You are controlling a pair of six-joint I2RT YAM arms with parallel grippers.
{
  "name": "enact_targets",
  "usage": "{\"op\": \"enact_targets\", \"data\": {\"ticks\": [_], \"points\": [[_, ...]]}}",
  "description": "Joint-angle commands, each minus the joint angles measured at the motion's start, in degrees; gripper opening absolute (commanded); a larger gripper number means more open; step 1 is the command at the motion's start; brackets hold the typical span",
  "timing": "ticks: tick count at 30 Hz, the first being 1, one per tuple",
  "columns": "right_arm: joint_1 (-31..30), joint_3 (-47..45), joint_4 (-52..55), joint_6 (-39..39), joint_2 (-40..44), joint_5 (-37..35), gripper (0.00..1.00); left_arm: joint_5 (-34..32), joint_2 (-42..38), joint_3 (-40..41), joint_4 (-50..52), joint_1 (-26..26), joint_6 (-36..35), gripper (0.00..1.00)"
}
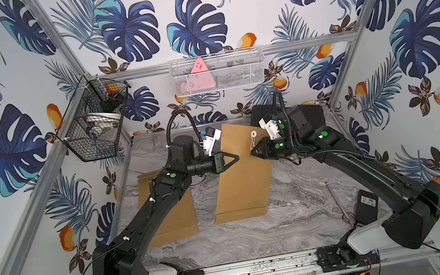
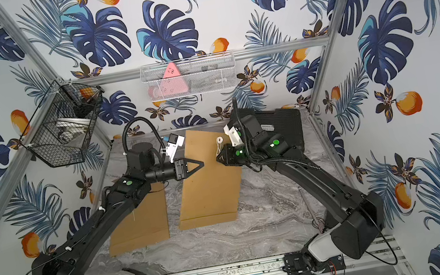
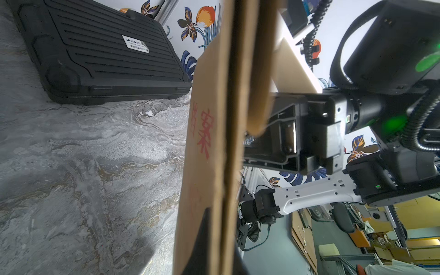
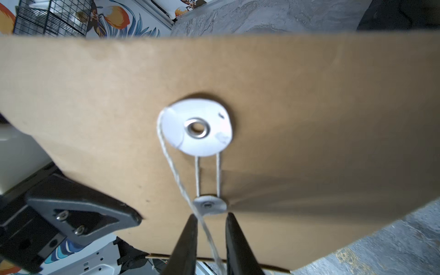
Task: Close the mouth of the file bag
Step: Close the file bag.
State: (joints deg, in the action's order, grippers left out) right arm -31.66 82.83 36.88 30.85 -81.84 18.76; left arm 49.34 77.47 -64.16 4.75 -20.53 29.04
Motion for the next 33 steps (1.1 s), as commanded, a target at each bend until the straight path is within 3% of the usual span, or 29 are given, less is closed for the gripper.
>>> {"op": "enact_targets", "data": {"ticks": [1, 7, 15, 24, 28, 33], "points": [[0.88, -0.72, -3.94, 1.70, 1.10, 1.63, 0.24, 0.85, -0.15, -0.75, -2.00, 0.16, 0.06, 0.00], [1.72, -2.99, -5.21, 2.52, 2.56, 3.15, 0.23, 0.97, 0.14, -1.00, -1.97, 0.17, 0.05, 0.00], [3.11, -5.35, -7.32, 3.96, 3.05, 6.44, 0.06, 0.76, 0.11, -1.12, -1.55, 0.25, -0.35, 0.00], [7.94, -7.71, -10.21, 6.35, 1.53, 12.12, 0.02, 2.36, -0.73, -1.42, -2.69, 0.29, 0.24, 0.00], [8.86, -5.75, -8.32, 5.08, 0.86, 11.18, 0.03, 2.48, -1.10, -1.47, -1.75, 0.26, -0.22, 0.00], [8.94, 1.82, 3.58, -1.60, -0.46, 2.36, 0.03, 1.31, -0.64, -2.74, 4.03, 1.05, -4.74, 0.00]]}}
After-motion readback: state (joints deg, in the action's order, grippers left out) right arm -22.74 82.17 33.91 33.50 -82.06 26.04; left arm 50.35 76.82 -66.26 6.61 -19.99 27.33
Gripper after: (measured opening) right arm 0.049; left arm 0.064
